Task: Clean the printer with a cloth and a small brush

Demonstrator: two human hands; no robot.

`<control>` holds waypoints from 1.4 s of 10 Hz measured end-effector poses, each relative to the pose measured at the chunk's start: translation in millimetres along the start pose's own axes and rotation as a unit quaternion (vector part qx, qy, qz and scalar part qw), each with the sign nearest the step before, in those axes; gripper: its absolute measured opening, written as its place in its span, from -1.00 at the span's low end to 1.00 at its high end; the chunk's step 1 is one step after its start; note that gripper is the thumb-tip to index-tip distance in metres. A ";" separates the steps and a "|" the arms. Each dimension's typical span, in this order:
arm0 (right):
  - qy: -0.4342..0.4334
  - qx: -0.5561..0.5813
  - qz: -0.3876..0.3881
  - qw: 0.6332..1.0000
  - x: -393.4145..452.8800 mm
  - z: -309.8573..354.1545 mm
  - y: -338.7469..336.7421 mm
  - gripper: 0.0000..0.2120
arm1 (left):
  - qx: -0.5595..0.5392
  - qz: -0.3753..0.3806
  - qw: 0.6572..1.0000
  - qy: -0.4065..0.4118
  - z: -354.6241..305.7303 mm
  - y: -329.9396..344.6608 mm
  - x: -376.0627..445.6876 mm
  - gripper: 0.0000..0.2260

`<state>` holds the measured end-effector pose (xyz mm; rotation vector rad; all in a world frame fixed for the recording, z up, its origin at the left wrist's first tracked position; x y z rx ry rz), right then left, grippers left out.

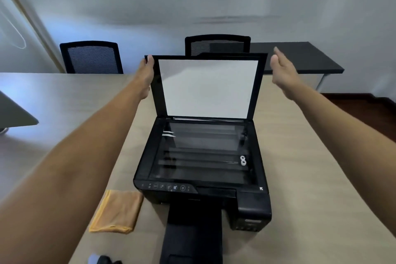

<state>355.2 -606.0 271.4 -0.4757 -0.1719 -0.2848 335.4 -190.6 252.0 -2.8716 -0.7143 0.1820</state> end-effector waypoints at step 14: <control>-0.052 -0.054 -0.219 0.973 -304.8 -25.9 -45.1 -0.58 | 0.227 -0.029 0.972 0.052 233.6 -132.0 -191.5 -0.56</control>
Point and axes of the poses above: each hand's wrist, its own x-axis towards the middle knuckle, its own y-axis out of the palm, z = x × y, the point moved 10 cm from there along x, towards the middle knuckle, and after that the axes turned 8 degrees about -z, right-handed, at the moved point
